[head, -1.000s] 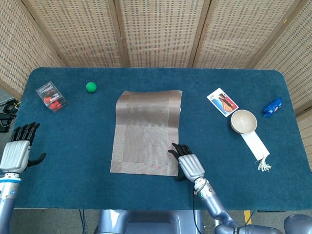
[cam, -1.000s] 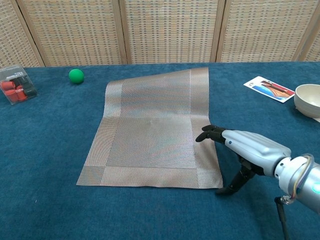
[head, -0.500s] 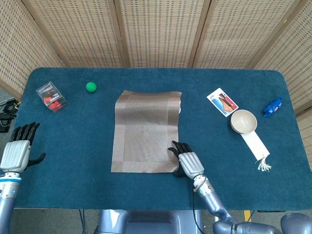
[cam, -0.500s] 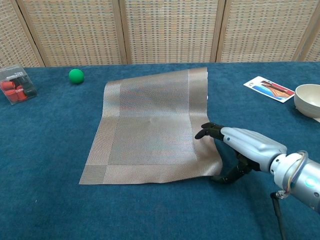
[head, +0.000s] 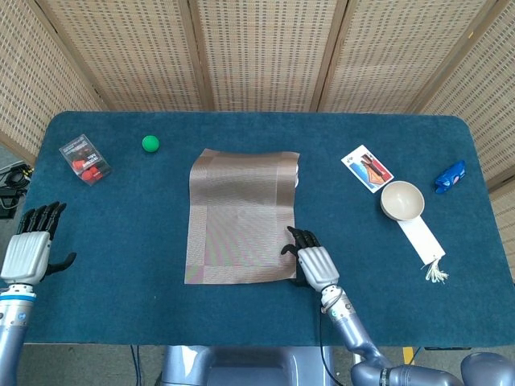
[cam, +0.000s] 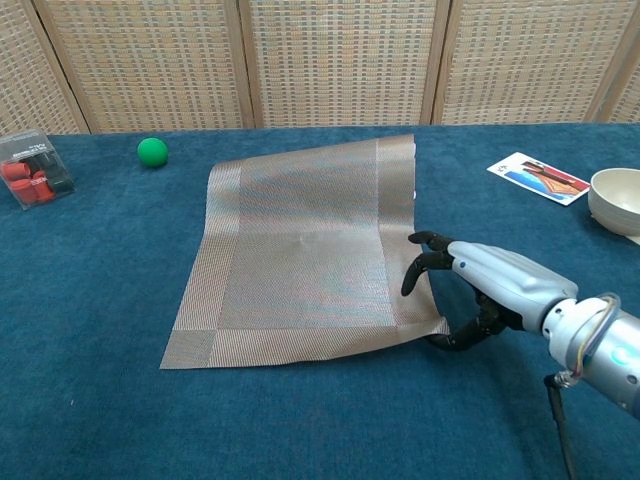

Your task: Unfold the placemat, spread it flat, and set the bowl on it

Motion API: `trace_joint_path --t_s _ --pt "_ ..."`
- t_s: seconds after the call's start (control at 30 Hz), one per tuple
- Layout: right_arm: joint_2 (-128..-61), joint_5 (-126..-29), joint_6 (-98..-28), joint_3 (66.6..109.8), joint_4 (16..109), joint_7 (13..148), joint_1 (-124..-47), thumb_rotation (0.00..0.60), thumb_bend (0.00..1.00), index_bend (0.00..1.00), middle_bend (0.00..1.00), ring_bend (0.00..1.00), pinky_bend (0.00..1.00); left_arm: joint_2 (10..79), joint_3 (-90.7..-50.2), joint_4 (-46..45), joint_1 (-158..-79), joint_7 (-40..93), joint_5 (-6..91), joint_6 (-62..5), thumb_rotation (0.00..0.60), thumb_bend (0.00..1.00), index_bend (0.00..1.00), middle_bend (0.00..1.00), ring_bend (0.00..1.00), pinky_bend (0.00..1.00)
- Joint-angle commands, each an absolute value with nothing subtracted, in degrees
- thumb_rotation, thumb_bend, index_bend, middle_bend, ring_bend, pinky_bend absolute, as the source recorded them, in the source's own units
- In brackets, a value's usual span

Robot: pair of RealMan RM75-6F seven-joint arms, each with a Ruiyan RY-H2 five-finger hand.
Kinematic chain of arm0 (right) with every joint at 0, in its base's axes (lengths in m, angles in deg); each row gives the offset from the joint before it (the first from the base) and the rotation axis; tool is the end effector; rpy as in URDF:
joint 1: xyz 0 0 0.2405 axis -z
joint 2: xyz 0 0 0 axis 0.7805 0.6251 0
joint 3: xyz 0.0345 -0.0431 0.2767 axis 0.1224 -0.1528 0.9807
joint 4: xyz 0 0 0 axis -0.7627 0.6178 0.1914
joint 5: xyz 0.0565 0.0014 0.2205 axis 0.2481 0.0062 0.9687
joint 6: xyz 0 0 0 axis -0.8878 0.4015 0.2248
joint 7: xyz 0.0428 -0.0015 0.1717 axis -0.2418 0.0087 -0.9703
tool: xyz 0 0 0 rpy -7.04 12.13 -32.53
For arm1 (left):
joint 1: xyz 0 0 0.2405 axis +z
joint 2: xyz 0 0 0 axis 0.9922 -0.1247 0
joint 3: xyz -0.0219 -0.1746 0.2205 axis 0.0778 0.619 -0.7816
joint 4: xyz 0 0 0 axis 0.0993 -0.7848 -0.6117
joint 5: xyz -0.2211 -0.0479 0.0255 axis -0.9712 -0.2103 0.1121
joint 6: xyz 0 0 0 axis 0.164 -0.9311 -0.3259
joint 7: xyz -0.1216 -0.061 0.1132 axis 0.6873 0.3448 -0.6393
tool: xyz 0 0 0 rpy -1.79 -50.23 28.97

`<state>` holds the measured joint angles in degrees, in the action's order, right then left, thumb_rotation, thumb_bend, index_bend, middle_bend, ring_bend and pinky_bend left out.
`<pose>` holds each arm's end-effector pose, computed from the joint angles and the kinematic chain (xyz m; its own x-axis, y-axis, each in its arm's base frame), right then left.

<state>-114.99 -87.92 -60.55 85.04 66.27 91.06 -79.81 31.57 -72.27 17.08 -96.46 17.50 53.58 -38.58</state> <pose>-0.1883 -0.3122 -0.1195 0.1676 -0.3512 0.9212 -0.9668 -0.2414 0.0839 -0.3438 0.2810 0.1132 0.4317 0.0950 0.8970 0.8966 0.0634 -0.4382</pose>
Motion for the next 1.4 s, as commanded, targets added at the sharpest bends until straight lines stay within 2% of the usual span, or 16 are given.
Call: trace_joint_path --t_s 0.03,0.3,0.43,0.8,1.1,1.4 --pt "-115.3 -88.2 -60.9 85.2 65.8 90.8 -79.8 0.600 0.49 0.46 0.08 0.00 0.00 31.6 -72.3 17.1 -96.5 17.4 53.4 -38.5 0.600 0.27 0.00 0.00 0.00 0.00" --pt "-116.2 -88.3 -61.4 85.5 64.5 90.6 -79.8 0.600 0.48 0.61 0.19 0.00 0.00 31.6 -72.2 17.2 -96.5 17.4 53.1 -38.3 0.600 0.27 0.00 0.00 0.00 0.00" --pt "-116.5 -88.3 -61.8 85.6 64.1 90.7 -79.6 0.600 0.48 0.65 0.21 0.02 0.00 31.6 -72.2 17.2 -96.6 17.4 53.0 -38.2 0.600 0.27 0.00 0.00 0.00 0.00" --pt "-116.8 -87.9 -62.3 85.7 64.5 91.2 -79.2 0.600 0.58 0.67 0.21 0.02 0.00 31.6 -72.2 17.3 -96.6 17.4 52.9 -38.2 0.600 0.27 0.00 0.00 0.00 0.00" --pt "-115.8 -88.2 -63.2 85.2 66.4 91.9 -78.4 0.600 0.59 0.67 0.21 0.02 0.00 31.7 -72.3 17.1 -96.6 17.4 52.9 -38.1 0.600 0.27 0.00 0.00 0.00 0.00" --pt "-109.0 -90.8 -67.8 82.2 73.5 89.8 -74.1 0.600 0.59 0.68 0.21 0.02 0.00 32.0 -72.7 17.2 -96.5 16.6 53.3 -38.4 0.600 0.27 0.00 0.00 0.00 0.00"
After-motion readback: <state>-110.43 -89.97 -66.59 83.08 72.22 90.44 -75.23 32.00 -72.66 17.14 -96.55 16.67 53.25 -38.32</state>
